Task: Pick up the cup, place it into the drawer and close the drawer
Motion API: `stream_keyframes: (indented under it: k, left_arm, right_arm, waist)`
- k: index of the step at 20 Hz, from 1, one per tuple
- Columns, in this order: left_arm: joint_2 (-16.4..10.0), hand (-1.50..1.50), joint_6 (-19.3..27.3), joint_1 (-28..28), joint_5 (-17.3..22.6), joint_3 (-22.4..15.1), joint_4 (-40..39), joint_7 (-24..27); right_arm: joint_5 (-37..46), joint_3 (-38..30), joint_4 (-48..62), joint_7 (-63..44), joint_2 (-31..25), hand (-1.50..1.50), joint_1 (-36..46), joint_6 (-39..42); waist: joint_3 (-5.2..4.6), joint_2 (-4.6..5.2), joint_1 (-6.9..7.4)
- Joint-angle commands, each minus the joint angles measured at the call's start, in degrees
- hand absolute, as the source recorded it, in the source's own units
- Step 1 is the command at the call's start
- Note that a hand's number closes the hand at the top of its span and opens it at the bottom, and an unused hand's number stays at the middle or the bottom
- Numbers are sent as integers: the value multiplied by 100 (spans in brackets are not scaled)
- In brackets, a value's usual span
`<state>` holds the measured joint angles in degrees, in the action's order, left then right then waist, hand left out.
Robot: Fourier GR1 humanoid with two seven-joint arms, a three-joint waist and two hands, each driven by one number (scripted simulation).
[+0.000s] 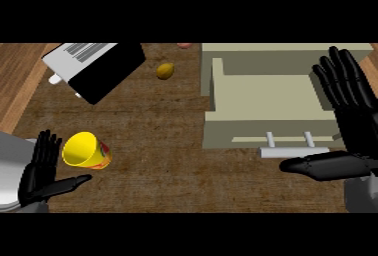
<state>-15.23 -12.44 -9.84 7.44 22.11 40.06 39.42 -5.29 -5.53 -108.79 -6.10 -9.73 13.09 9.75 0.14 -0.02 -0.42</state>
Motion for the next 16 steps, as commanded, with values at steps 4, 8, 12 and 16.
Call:
stream_keyframes:
  k: [4, 8, 12, 16]
  left_arm:
    - [-454, -150, -216, -617, -172, 232, -2046, 1396]
    - [-404, -150, -189, -869, -295, 199, -2653, 1907]
    - [-152, -150, 148, -1209, -355, 131, -2894, 1987]
    - [-432, -150, 86, -1543, -376, 162, -2972, 1720]
  right_arm:
    - [-78, -100, 34, -152, -41, -150, 196, -11]
    - [-434, -386, 90, -25, -291, -150, 75, 340]
    - [-278, -341, 138, -386, -264, -150, 463, 76]
    - [-200, -202, 124, 133, -150, -150, -113, 282]
  waist:
    - [-26, 28, -18]
    - [-31, 38, -71]
    - [-30, 35, -49]
    - [-35, 50, -117]
